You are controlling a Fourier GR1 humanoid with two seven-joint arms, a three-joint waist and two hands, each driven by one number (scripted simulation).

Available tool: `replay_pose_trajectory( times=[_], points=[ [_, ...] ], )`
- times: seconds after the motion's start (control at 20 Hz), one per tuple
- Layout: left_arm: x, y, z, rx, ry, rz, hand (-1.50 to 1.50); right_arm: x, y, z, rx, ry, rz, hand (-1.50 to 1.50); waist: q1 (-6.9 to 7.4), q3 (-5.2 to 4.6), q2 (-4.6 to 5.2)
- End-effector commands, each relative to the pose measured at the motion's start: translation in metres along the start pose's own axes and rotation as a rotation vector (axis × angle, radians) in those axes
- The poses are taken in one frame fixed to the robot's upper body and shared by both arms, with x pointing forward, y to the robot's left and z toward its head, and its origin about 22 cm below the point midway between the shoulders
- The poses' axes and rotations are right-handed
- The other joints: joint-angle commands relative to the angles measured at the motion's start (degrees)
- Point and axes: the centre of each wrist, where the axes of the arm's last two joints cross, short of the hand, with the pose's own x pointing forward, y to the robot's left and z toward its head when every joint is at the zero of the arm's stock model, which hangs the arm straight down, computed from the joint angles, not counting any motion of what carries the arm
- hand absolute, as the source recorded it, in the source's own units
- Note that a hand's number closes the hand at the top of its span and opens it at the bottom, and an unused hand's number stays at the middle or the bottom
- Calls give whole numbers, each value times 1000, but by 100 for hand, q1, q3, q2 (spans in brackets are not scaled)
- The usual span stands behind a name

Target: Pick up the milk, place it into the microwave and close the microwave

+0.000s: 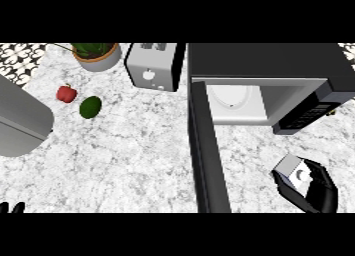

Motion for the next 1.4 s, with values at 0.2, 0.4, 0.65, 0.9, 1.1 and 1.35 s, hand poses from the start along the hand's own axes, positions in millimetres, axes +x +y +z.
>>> replay_pose_trajectory(
  times=[0.2, 0.4, 0.65, 0.9, 1.1, 1.35],
  points=[
    [7, -2, -5, 17, -7, 14, -150, 17, -3, -50, 160, -77, -95, 150, -12, 6, 11],
    [8, -3, -2, -23, -15, 19, -150, 21, -15, -63, 413, -83, -185, 150, 30, 14, 21],
    [7, 5, 10, 3, 3, 19, -150, 39, -18, -78, 511, -116, -232, 150, -2, 2, -7],
    [2, 9, 10, 7, 3, 34, -150, 65, 10, -73, 574, -125, -319, 150, -57, -5, -22],
    [-11, -2, 5, 10, -4, 26, -150, 88, 37, -83, 585, -177, -245, 150, -40, 0, -3],
    [17, 19, 1, 11, 8, 18, -150, 127, 57, -85, 561, -206, -146, 150, -66, -3, -5]
  ],
)
